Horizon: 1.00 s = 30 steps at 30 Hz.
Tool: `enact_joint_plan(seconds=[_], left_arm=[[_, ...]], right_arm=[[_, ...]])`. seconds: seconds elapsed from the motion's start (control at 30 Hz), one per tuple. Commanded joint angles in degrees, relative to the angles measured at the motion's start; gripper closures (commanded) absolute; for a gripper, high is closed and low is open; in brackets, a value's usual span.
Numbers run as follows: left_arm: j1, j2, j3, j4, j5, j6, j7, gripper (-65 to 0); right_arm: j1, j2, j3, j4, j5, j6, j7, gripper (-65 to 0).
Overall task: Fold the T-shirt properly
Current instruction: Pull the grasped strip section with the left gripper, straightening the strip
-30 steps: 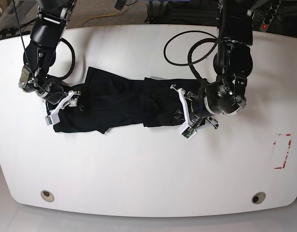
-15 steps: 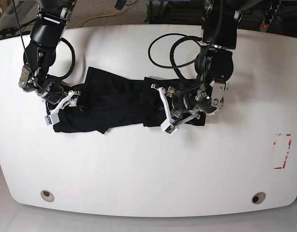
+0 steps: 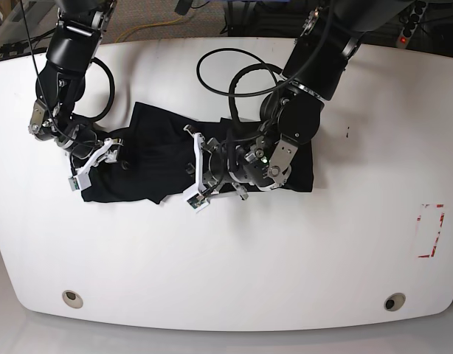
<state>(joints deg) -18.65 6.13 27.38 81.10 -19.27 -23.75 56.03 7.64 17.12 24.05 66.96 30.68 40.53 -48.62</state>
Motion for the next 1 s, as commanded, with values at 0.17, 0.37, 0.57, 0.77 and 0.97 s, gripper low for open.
enact_joint_plan(seconds=[0.17,0.37,0.57,0.77,0.97], left_arm=[[-0.3,-4.2,-5.5,15.5,-0.7,0.0,-1.1,0.0],[4.8,-10.4,-15.6,18.0,-0.9,-1.6,0.6,-3.6],[10.3,-11.8,-27.2,18.1,-3.8,-11.3,3.3,-13.6],[13.2,-11.9,-29.1,17.6,-2.7,-12.5,3.3,-11.7],[14.4,-13.4,-28.9,13.0,-2.8,-13.0,2.7,-11.7]], right_arm=[[0.7,0.5,0.2,0.3,-1.4,-0.5,-4.0,-50.1],[1.9,0.9,0.2,0.2,4.3,-0.5,-4.6,-50.6],[3.9,1.0,0.2,0.3,9.4,-0.5,-7.2,-50.4],[4.7,2.4,1.5,3.9,13.9,-0.5,-10.2,-50.6],[6.1,3.8,5.0,6.3,17.6,-0.5,-12.4,-50.9]])
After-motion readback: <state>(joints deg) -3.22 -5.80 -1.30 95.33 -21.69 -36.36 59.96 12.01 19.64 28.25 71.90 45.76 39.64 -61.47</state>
